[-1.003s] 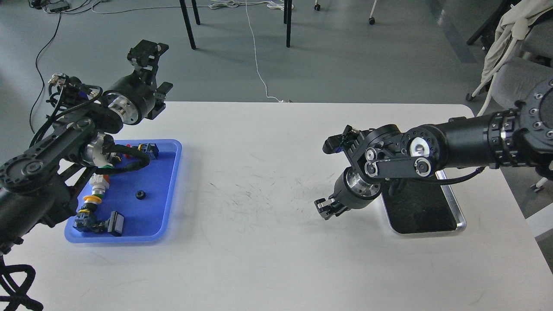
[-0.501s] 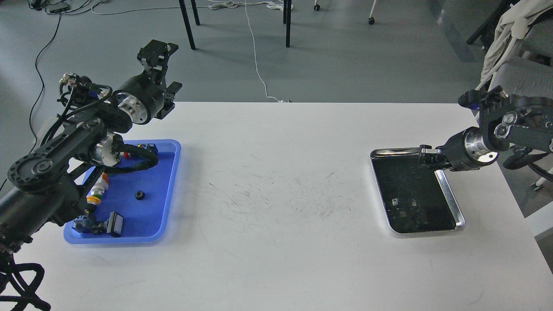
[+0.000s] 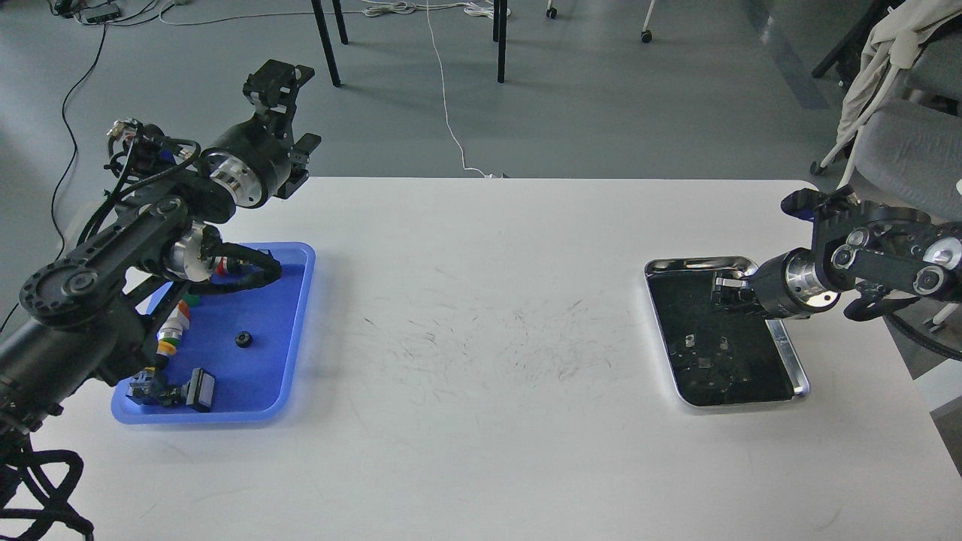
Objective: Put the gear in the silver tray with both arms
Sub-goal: 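Carry the gear over the silver tray and lower it, then open the right gripper and raise it away from the tray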
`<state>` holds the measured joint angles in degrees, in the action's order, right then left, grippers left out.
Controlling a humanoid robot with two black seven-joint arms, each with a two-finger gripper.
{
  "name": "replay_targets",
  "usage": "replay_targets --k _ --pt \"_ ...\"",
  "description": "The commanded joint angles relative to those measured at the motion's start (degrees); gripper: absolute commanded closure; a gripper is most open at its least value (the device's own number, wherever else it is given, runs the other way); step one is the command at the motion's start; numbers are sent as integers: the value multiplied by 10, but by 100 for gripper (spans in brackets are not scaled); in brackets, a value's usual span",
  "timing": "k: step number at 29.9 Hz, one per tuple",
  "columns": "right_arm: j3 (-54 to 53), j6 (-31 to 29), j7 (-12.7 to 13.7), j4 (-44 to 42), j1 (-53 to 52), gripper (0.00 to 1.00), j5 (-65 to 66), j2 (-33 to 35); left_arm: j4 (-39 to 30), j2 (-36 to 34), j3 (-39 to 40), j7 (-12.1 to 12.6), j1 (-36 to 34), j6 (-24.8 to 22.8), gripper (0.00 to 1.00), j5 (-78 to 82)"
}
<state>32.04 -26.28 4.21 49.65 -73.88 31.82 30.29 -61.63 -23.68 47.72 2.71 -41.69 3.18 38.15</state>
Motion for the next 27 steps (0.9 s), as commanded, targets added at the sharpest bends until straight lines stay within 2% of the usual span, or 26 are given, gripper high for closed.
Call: replay_targets --k 1,3,5,8,10,11,12,16,22,27 --pt "0 17 0 0 10 94 0 -10 0 0 0 0 -1 1 2 0" --pt "0 20 0 0 14 93 0 -12 1 0 0 0 -1 1 2 0" --pt "0 20 0 0 15 86 0 -14 0 -1 0 0 -1 1 2 0" --pt "0 20 0 -1 15 68 0 -14 2 -1 0 0 0 2 2 0" --pt "0 20 0 -1 14 45 0 -14 2 -1 0 0 0 2 2 0" --pt "0 21 0 -1 13 29 0 -14 2 -1 0 0 0 2 2 0" --pt "-1 21 1 0 10 21 -1 -14 3 -1 0 0 0 2 2 0" --pt "-17 20 0 3 1 7 -4 -7 3 0 0 0 0 2 2 0" --pt "-116 16 -2 6 -11 4 -6 48 3 0 0 0 0 3 2 0" --pt "-364 24 -4 -29 8 4 -33 78 4 -1 -1 1 1 2 2 0"
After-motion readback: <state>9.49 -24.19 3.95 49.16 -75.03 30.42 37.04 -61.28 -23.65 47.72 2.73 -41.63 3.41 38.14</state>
